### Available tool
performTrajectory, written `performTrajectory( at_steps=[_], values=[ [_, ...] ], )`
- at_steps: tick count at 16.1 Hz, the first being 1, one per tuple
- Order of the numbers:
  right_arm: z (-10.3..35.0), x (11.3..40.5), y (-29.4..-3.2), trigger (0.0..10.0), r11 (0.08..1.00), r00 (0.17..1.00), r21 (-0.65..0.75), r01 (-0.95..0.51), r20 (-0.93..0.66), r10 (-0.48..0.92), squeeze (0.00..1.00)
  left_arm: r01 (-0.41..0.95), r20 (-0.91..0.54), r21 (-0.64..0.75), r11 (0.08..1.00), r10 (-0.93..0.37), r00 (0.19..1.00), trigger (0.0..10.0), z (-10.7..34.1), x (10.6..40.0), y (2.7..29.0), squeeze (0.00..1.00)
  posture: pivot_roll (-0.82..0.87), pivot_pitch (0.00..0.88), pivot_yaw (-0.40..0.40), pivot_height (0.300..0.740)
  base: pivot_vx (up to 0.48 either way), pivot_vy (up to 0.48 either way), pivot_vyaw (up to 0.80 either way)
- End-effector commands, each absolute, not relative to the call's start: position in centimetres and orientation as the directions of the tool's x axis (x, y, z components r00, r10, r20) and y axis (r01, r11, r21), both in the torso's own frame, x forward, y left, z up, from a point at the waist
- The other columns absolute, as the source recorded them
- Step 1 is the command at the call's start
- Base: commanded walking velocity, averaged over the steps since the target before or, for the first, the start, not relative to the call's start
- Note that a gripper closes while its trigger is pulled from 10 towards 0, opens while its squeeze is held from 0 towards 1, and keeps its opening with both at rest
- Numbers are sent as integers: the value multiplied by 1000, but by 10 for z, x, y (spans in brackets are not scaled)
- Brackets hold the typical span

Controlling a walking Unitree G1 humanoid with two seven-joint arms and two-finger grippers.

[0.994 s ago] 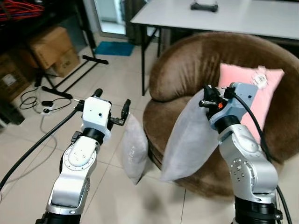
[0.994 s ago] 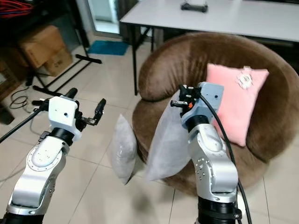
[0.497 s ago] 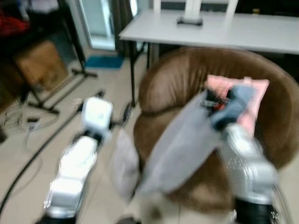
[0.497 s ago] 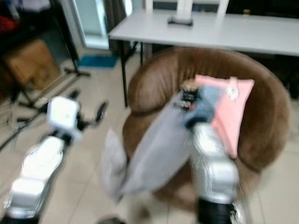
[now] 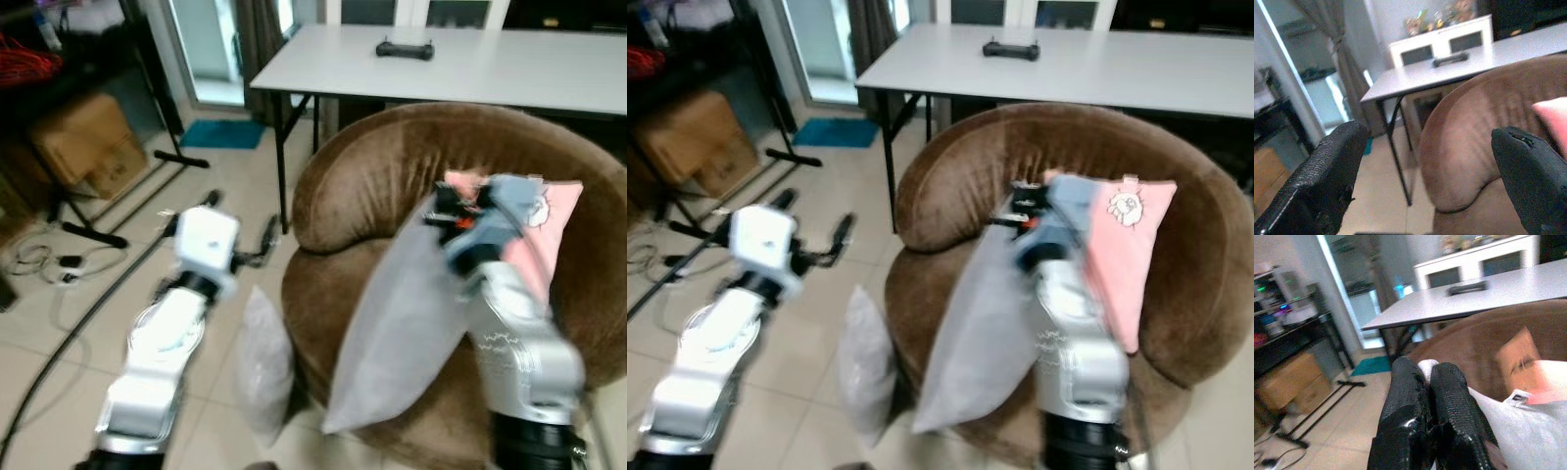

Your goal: Move the pillow to the sofa from floor

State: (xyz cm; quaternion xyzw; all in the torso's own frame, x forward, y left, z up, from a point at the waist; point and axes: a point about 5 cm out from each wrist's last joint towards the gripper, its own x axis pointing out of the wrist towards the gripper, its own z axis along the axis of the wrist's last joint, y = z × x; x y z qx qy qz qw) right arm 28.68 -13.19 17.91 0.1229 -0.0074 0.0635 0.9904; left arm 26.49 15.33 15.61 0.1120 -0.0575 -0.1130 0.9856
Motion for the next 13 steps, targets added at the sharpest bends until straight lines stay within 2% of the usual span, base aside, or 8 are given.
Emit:
performTrajectory(
  at_steps=[1, 6, 9, 13],
  values=[
    [192, 287, -136, 10000, 963, 988, 233, -137, 97, 117, 0, 221, 99, 236, 946, -249, 963, 10000, 159, 265, 149, 0, 50, 0, 37, 740, 379, 0, 0],
    [198, 290, -132, 10000, 962, 980, 205, -183, 117, 161, 0, 221, 93, 230, 948, -248, 964, 10000, 156, 263, 148, 0, 49, 0, 27, 740, 376, 0, 0],
    [205, 296, -131, 10000, 957, 969, 174, -231, 134, 209, 0, 215, 86, 221, 951, -239, 967, 10000, 153, 260, 145, 0, 61, 0, -20, 740, 365, 0, 0],
    [214, 311, -125, 10000, 943, 946, 133, -305, 153, 284, 0, 226, 64, 226, 948, -246, 967, 10000, 148, 252, 142, 0, 78, 0, -41, 740, 0, 0, 0]
  ],
)
